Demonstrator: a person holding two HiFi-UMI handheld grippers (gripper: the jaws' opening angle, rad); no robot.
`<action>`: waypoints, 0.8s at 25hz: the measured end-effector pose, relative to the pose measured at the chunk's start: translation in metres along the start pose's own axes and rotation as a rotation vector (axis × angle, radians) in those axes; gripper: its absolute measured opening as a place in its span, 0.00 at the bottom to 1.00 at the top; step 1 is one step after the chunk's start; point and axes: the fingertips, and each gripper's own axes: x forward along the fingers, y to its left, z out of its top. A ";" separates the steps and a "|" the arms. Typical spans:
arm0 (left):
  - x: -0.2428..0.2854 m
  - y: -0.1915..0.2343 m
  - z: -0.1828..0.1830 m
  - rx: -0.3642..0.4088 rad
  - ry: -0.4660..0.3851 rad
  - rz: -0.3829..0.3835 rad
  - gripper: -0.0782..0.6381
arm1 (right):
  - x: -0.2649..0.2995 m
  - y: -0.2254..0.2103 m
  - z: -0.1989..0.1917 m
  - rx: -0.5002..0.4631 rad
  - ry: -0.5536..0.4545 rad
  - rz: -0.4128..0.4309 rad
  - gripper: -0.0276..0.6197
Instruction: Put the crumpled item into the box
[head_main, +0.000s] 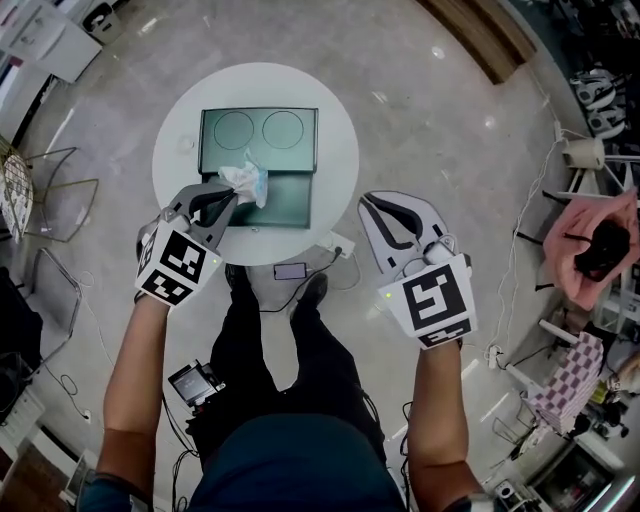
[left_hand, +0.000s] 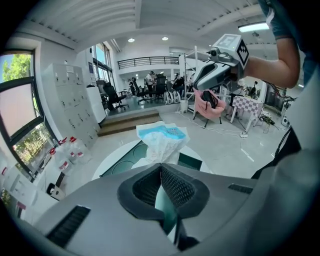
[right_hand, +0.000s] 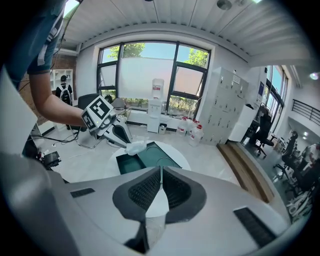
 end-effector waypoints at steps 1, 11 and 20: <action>0.005 0.001 -0.005 -0.002 0.006 -0.004 0.14 | 0.005 0.000 -0.003 0.002 0.003 0.002 0.10; 0.048 -0.005 -0.050 -0.030 0.058 -0.049 0.14 | 0.041 0.007 -0.031 0.020 0.031 0.025 0.10; 0.083 -0.010 -0.097 -0.061 0.110 -0.091 0.14 | 0.077 0.022 -0.052 0.029 0.057 0.054 0.10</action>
